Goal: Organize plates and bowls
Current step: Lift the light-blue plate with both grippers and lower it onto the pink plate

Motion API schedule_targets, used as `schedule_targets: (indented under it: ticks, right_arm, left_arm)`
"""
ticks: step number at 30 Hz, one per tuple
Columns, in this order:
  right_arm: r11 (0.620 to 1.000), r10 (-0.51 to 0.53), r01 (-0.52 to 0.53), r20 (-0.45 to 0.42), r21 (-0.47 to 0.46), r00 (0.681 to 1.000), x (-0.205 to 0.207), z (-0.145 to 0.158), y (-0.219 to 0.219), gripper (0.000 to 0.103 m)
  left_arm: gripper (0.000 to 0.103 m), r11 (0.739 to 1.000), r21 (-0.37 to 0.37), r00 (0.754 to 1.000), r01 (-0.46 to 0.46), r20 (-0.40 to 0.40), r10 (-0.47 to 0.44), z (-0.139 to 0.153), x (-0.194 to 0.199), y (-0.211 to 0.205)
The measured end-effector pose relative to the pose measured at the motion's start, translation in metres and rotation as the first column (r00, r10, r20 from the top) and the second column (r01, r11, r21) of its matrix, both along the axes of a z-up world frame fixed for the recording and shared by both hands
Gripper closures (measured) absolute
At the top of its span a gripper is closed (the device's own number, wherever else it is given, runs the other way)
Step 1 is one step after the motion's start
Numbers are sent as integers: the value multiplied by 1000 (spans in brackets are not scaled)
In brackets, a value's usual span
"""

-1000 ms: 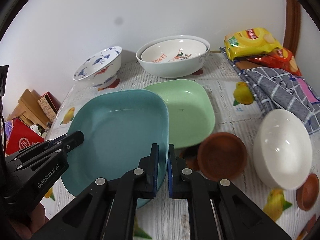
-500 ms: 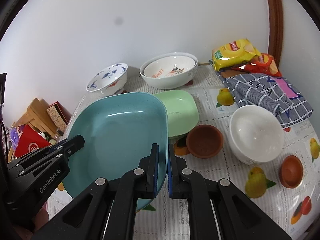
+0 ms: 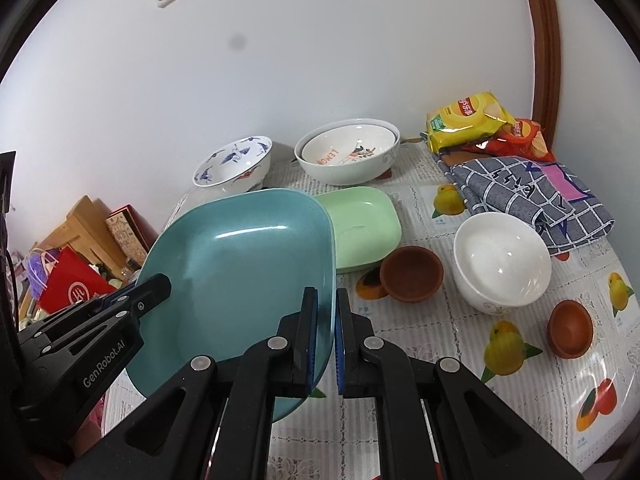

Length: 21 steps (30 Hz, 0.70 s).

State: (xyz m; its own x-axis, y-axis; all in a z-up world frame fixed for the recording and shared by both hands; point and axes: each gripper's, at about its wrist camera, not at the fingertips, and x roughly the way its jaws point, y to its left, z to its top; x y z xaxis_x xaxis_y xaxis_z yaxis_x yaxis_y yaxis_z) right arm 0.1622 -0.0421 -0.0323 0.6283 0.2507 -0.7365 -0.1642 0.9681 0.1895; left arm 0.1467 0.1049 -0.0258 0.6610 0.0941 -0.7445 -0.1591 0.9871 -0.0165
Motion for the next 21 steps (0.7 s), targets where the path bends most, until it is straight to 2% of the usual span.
schedule_targets:
  ticks: [10,21]
  right_arm:
    - [1000,19,-19,3,8,1000,-10,3,12,95]
    - [997,75,-75,2,2,997,-15,3,45,95]
  left_arm:
    - [95,1000,-7,1000,-26,9,26,3,-16,13]
    - [95,997,-24,997,-79,7,80,0,-29,45]
